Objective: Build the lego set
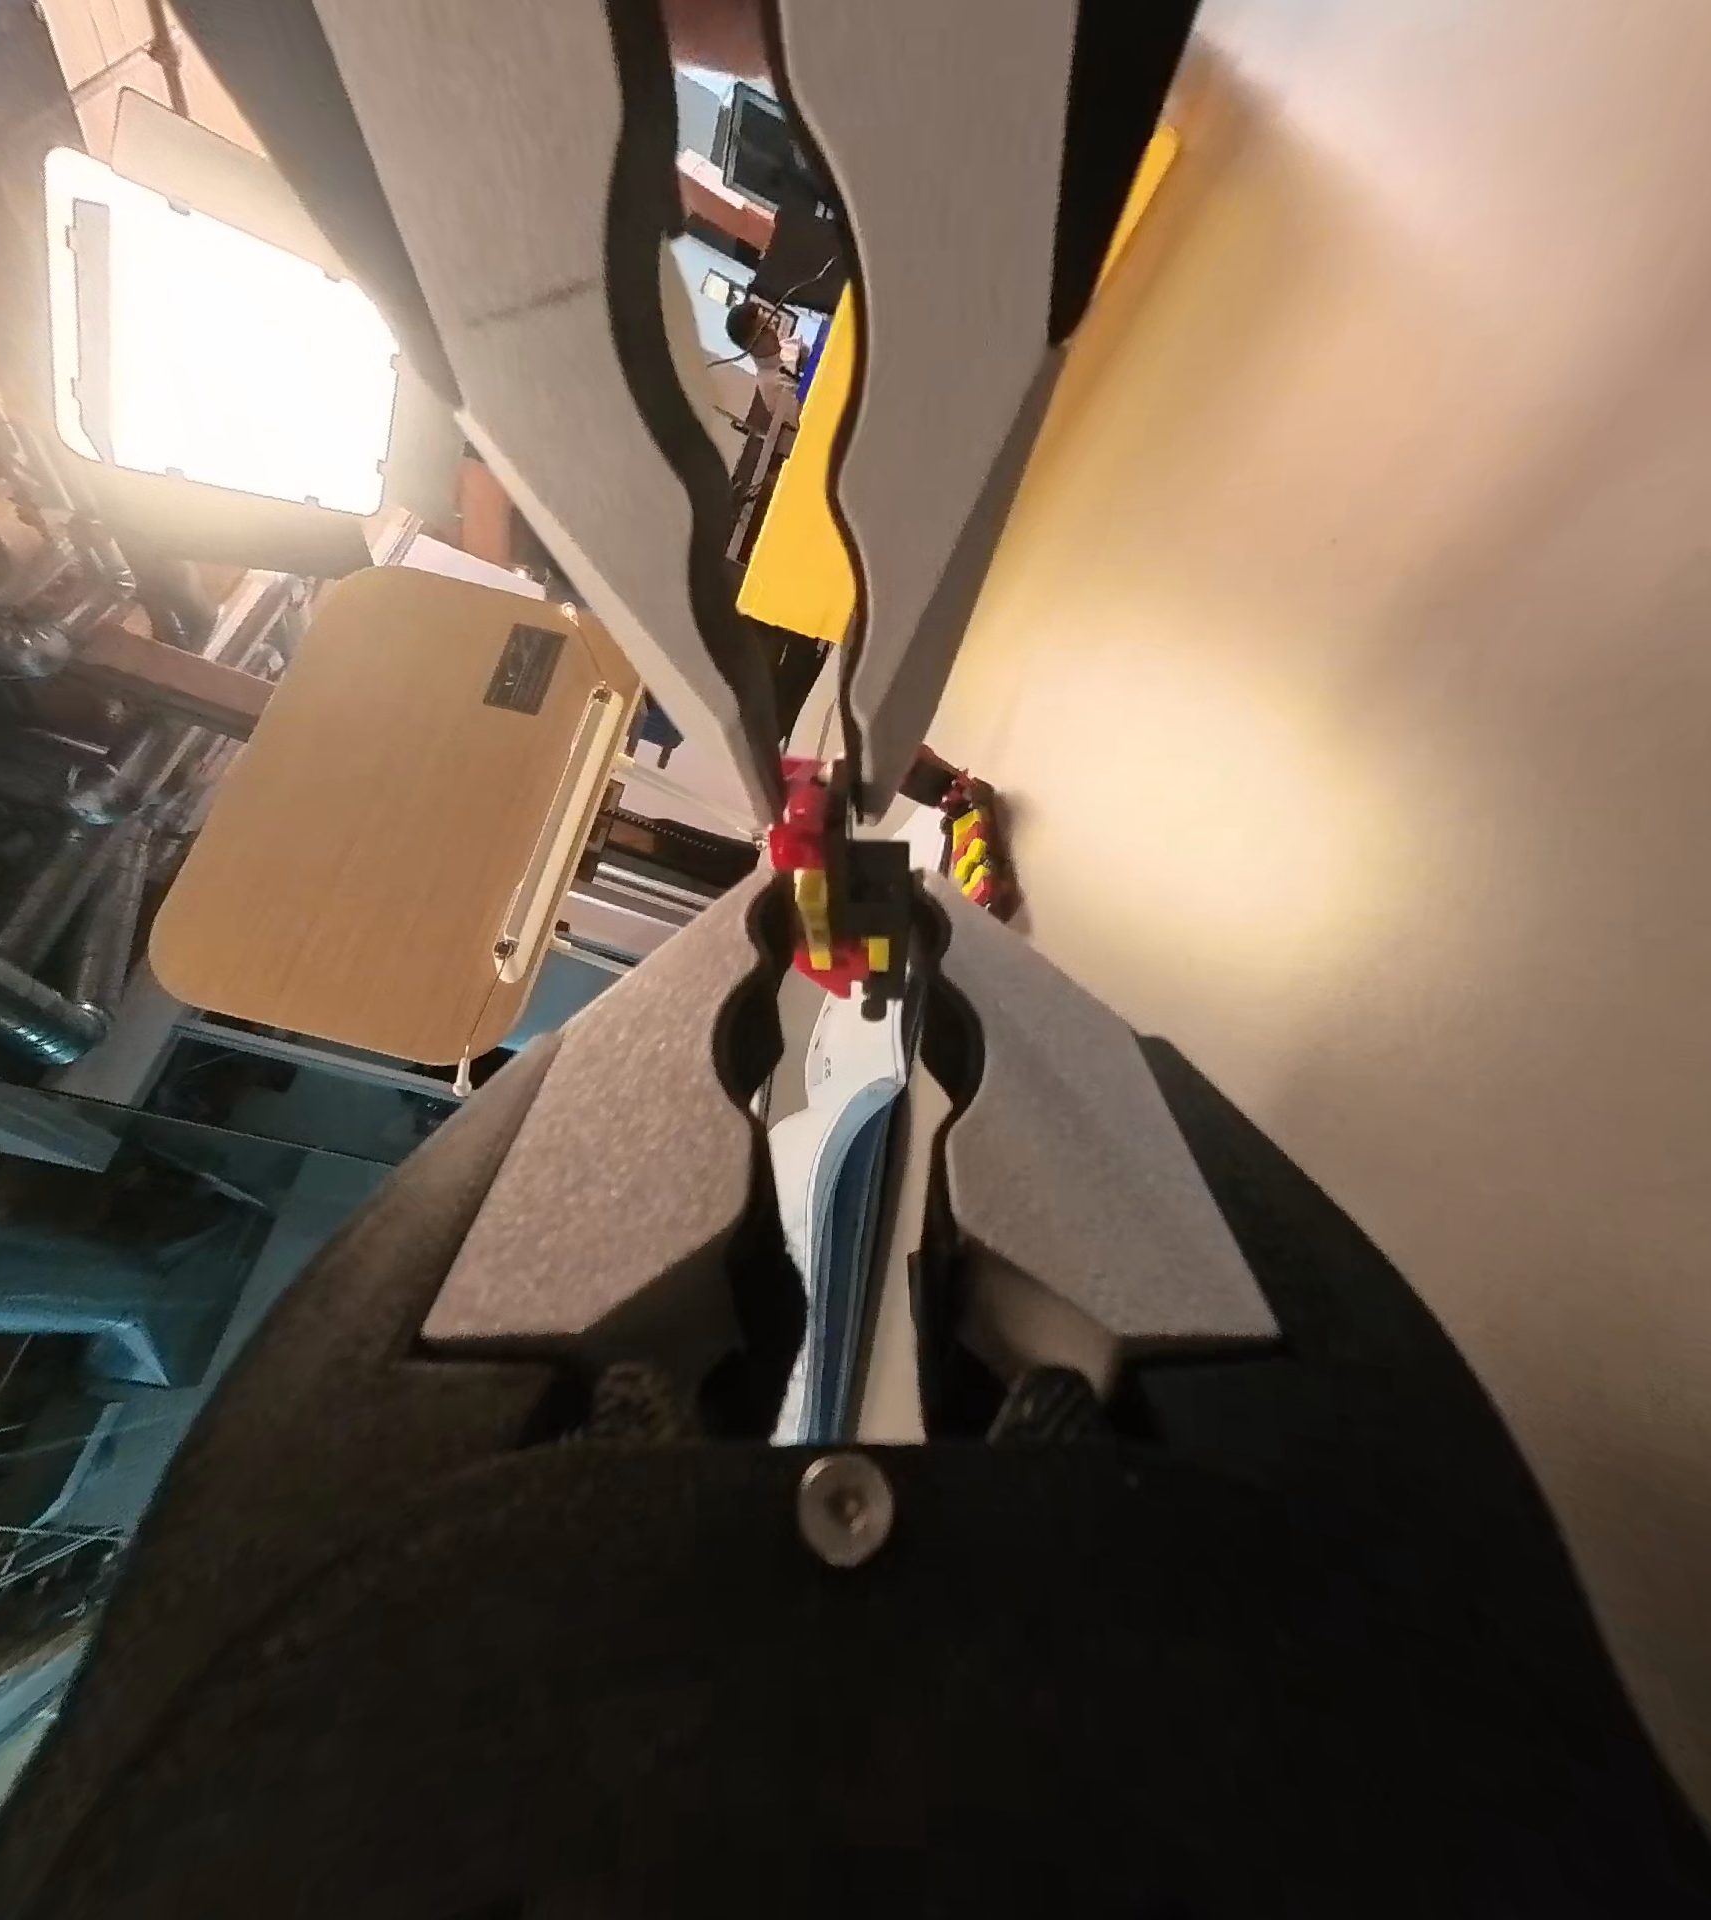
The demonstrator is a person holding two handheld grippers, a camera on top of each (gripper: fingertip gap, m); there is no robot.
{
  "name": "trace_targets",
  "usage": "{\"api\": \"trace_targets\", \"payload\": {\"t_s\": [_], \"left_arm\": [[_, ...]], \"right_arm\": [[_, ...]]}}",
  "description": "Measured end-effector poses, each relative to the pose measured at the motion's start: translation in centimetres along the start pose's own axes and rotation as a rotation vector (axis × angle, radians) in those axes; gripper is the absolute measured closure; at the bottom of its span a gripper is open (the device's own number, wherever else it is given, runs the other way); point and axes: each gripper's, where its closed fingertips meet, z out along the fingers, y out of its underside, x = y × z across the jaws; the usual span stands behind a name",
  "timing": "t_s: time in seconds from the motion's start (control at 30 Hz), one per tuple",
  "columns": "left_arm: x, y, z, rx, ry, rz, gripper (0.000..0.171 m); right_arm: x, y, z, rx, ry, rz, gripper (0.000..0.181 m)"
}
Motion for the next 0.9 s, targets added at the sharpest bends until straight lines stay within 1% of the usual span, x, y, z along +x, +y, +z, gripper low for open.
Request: {"api": "trace_targets", "payload": {"t_s": [0.4,0.57,0.7,0.9], "left_arm": [[-0.3,0.5,0.1,-0.048,-0.022,-0.003,0.151],[-0.4,0.7,0.1,-0.066,-0.039,0.036,0.151],[-0.2,0.6,0.1,-0.067,-0.027,0.035,0.151],[0.0,0.3,0.0,-0.049,-0.014,0.026,0.151]], "right_arm": [[0.4,0.5,0.4,-0.090,0.062,-0.134,0.172],[0.3,0.6,0.6,-0.098,0.070,-0.164,0.172],[0.2,1.1,0.9,-0.128,0.085,-0.212,0.172],[0.1,1.2,0.6,-0.085,0.073,-0.190,0.172]]}}
